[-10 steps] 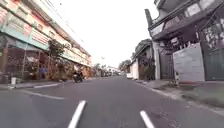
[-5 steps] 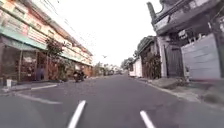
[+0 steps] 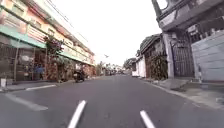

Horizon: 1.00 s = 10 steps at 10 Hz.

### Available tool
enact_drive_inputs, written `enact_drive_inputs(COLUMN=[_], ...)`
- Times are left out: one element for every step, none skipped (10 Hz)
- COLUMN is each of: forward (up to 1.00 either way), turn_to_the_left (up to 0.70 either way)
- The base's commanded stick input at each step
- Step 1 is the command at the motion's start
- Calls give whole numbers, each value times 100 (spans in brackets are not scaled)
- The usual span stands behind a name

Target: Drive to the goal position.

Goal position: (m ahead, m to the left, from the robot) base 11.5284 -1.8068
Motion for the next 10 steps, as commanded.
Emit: enact_drive_inputs(forward=[100,100,100,100,100,100,100,100,100,100], turn_to_the_left=[0,0,0,0,0,0,0,0,0,0])
